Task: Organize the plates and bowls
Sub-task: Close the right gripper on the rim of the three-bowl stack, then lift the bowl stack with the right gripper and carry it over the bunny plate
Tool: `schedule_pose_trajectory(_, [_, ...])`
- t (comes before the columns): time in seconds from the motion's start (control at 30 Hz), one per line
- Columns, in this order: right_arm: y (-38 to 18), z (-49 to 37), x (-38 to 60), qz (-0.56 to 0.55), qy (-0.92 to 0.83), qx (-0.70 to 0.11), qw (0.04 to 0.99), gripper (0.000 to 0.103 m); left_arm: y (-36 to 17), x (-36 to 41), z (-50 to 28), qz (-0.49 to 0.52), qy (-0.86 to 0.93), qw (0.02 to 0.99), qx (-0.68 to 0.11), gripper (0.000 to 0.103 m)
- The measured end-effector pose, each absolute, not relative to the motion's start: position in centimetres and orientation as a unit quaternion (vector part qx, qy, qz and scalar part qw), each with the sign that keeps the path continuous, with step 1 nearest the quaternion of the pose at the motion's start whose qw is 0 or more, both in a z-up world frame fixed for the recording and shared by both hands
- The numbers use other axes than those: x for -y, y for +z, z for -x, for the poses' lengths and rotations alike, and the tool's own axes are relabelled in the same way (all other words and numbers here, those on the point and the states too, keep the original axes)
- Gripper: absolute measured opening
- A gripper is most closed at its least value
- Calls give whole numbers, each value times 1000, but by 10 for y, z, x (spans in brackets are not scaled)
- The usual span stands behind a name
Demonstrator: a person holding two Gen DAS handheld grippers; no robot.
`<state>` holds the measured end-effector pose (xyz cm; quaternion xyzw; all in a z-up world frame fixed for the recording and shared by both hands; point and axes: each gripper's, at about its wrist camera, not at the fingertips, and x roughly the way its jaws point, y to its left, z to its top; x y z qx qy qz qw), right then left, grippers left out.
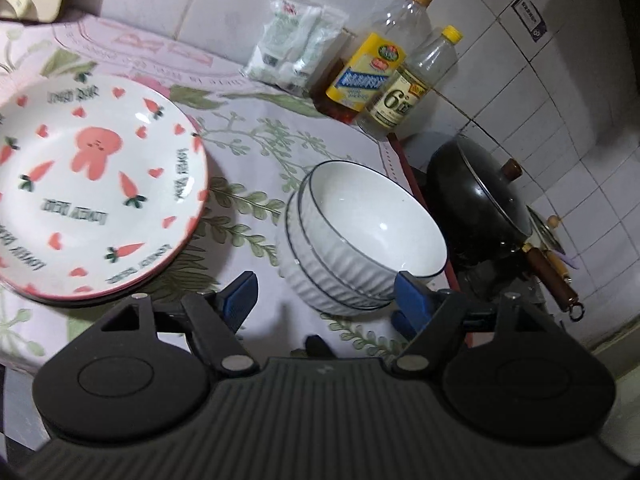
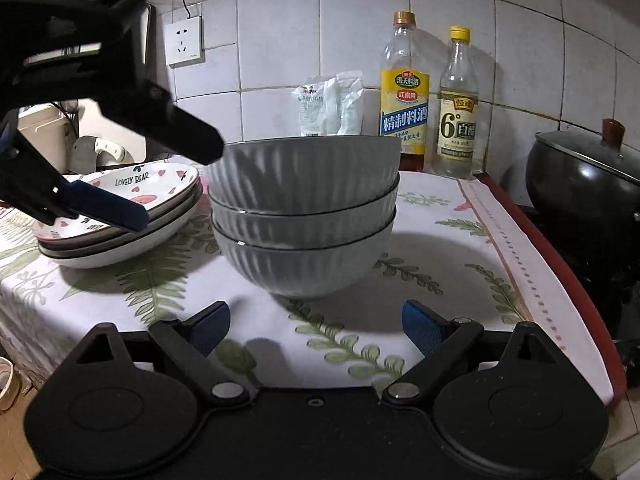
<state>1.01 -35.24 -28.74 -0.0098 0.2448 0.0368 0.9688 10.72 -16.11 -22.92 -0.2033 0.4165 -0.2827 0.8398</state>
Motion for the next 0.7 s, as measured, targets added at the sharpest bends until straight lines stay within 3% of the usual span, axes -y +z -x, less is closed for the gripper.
schedule_pose_trajectory(0.27, [-297, -35, 339, 50, 35, -234, 970, 102, -232, 164, -115, 236, -321, 812, -427, 75])
schedule_pose_trajectory(0.5, [-290, -49, 350, -17, 46, -236, 971, 103, -228, 161, -128, 269, -283, 821, -416, 75])
schedule_pose_trajectory(0.7, [-294, -58, 355, -49, 59, -250, 965, 103, -250, 169, -148, 272, -236, 815, -454, 72])
